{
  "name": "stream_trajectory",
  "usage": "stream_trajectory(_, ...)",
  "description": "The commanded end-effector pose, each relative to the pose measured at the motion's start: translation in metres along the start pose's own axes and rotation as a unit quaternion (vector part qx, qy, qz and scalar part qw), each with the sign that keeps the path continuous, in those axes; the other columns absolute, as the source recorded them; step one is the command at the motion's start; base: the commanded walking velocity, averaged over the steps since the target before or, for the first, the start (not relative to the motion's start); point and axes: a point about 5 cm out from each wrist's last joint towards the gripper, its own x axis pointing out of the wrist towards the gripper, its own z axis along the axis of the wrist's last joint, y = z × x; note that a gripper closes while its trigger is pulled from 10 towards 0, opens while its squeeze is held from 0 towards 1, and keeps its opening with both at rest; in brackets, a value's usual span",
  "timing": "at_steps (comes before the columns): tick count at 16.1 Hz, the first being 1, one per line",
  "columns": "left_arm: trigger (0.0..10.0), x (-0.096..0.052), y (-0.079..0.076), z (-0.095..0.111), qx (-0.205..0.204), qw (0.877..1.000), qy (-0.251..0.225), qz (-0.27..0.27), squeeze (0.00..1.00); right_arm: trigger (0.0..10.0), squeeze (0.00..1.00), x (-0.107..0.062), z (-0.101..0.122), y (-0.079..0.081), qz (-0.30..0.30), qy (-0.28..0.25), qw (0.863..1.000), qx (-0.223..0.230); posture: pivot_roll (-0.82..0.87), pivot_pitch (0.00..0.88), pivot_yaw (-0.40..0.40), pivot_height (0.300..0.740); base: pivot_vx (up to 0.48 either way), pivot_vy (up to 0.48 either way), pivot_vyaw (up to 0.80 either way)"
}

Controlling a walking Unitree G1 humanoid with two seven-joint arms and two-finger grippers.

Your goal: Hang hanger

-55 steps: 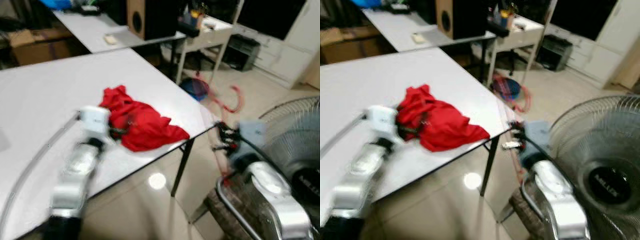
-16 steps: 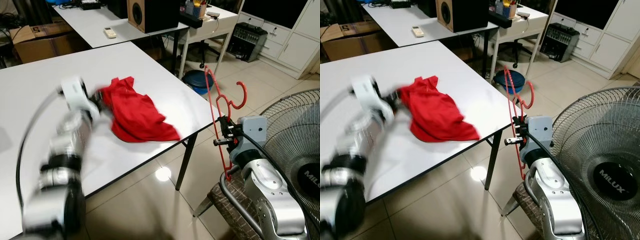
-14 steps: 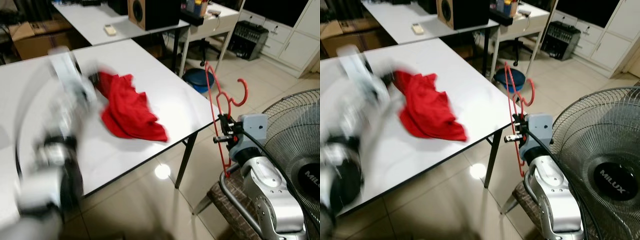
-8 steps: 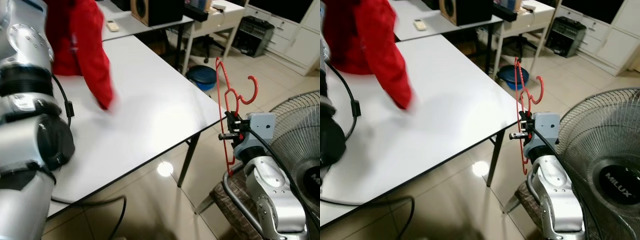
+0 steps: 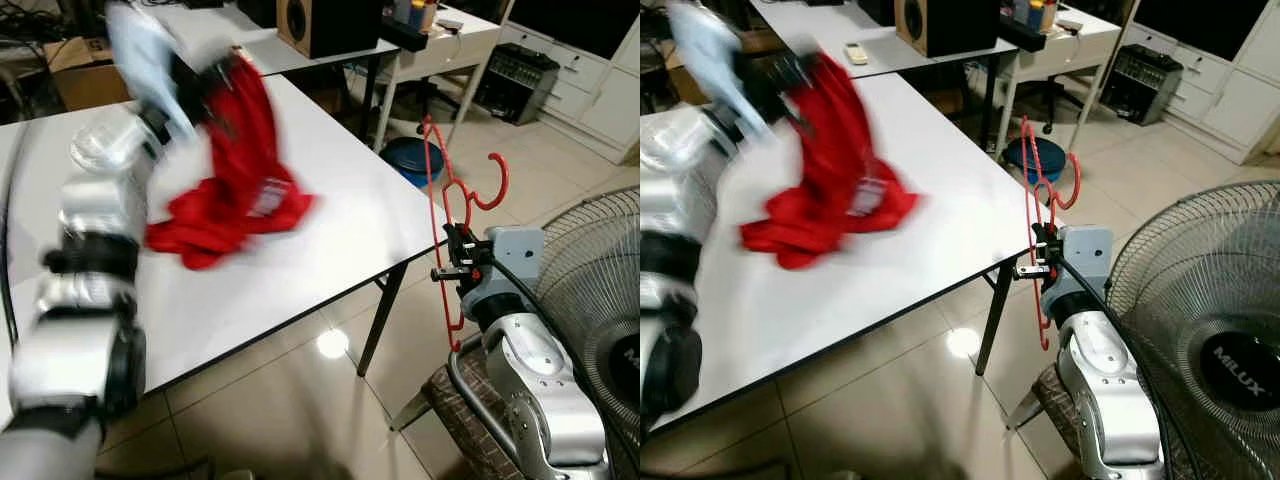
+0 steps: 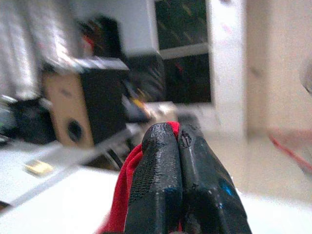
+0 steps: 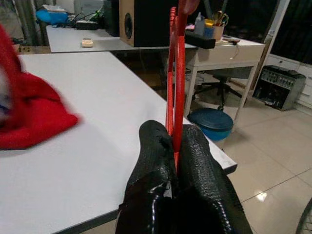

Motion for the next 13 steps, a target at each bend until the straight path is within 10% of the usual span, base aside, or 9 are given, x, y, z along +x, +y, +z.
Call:
stream_trajectory(1,0.0,0.003,-0.009,-0.002,0.024,0.999,0.018,-0.025,0.0,10.0,0.0,0.001,-0.001,0.0,0.0,-0.002,1.0,-0.009,-0.16,0.0,-0.017,0.74,0.0,0.0,0.0)
stream_trajectory(9,0.0,-0.027,-0.004,-0.02,0.04,0.997,0.06,0.031,0.0,10.0,0.0,-0.001,-0.006,0.0,0.01,0.012,1.0,-0.01,-0.16,0.0,-0.023,0.74,0.0,0.0,0.0)
stream_trajectory(11,0.0,-0.028,0.021,0.017,0.017,0.99,-0.055,0.128,0.0,10.0,0.0,0.0,-0.006,-0.001,0.011,0.012,1.0,-0.008,-0.16,0.0,-0.026,0.74,0.0,0.0,0.0)
stream_trajectory(13,0.0,-0.03,0.026,0.069,-0.083,0.971,-0.208,0.082,0.0,10.0,0.0,0.002,-0.002,-0.005,0.0,0.0,1.0,-0.003,-0.15,0.0,-0.03,0.74,0.0,0.0,0.0)
